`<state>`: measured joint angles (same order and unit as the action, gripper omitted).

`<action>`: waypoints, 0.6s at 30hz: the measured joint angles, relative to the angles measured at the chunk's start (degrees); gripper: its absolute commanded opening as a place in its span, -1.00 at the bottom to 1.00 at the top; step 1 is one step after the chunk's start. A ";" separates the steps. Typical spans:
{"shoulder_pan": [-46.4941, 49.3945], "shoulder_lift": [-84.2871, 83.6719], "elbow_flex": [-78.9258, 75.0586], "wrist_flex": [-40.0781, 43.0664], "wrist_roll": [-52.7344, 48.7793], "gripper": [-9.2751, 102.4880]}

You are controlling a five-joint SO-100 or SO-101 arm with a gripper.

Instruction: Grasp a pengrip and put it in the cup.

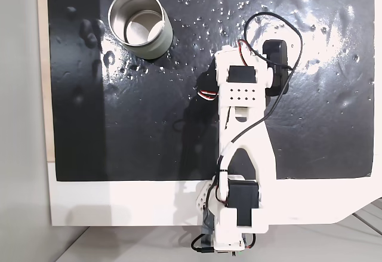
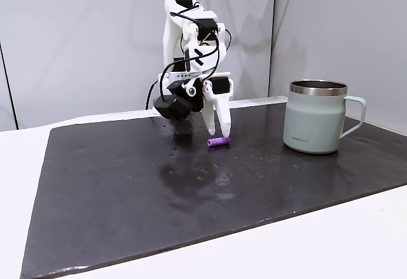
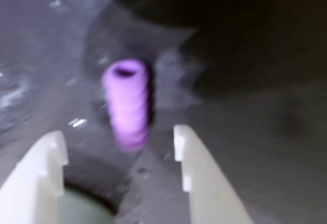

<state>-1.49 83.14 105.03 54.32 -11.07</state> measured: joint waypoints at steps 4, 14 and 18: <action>0.70 -3.78 -0.35 -0.88 -0.70 -0.49; 1.14 -5.80 -1.76 -1.23 -1.23 -0.83; 1.32 -6.24 -2.55 -1.14 -1.23 -0.83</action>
<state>-0.18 76.90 102.48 53.17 -12.30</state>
